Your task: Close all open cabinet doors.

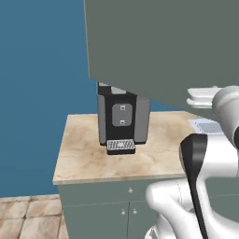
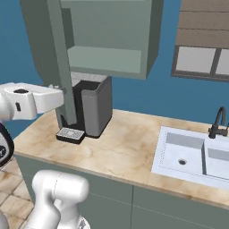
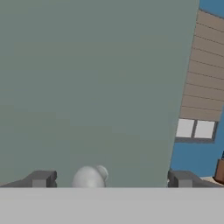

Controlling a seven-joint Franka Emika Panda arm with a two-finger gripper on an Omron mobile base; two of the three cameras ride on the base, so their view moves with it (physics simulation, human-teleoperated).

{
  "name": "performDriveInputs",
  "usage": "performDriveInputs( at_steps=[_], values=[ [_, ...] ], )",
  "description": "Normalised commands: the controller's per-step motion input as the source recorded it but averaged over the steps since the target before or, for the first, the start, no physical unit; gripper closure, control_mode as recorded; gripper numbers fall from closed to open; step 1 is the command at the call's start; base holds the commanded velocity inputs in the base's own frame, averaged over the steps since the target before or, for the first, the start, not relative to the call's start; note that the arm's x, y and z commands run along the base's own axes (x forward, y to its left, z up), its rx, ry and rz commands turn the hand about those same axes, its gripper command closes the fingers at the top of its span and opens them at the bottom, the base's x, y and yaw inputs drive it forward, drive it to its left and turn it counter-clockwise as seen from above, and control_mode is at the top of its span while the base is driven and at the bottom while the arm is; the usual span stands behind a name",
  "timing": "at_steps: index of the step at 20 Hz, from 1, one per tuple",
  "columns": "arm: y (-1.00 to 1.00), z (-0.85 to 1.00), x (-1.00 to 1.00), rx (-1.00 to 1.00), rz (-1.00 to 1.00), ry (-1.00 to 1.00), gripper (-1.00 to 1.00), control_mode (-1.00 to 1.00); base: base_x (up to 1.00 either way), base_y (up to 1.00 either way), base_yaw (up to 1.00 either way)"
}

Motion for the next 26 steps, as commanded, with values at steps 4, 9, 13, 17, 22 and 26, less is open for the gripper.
performDriveInputs(
  at_steps=[4, 9, 13, 17, 22, 26],
  values=[
    [-0.26, -0.02, 0.53, 0.00, 0.01, 0.00, -1.00, -1.00, 0.00, 0.00, 0.00],
    [-0.29, -0.01, 0.59, 0.00, 0.01, 0.00, -1.00, -1.00, 0.00, 0.00, 0.00],
    [-0.30, 0.00, 0.62, 0.00, 0.02, 0.00, -1.00, -1.00, 0.00, 0.00, 0.00],
    [-0.28, 0.00, 0.61, 0.00, 0.01, 0.00, -1.00, -1.00, 0.00, 0.00, 0.00],
    [-0.21, 0.00, 0.70, 0.00, 0.00, 0.02, -1.00, -1.00, 0.00, 0.00, 0.00],
    [-0.14, -0.01, 0.71, 0.00, 0.00, 0.01, -1.00, -1.00, 0.00, 0.00, 0.00]
  ],
)
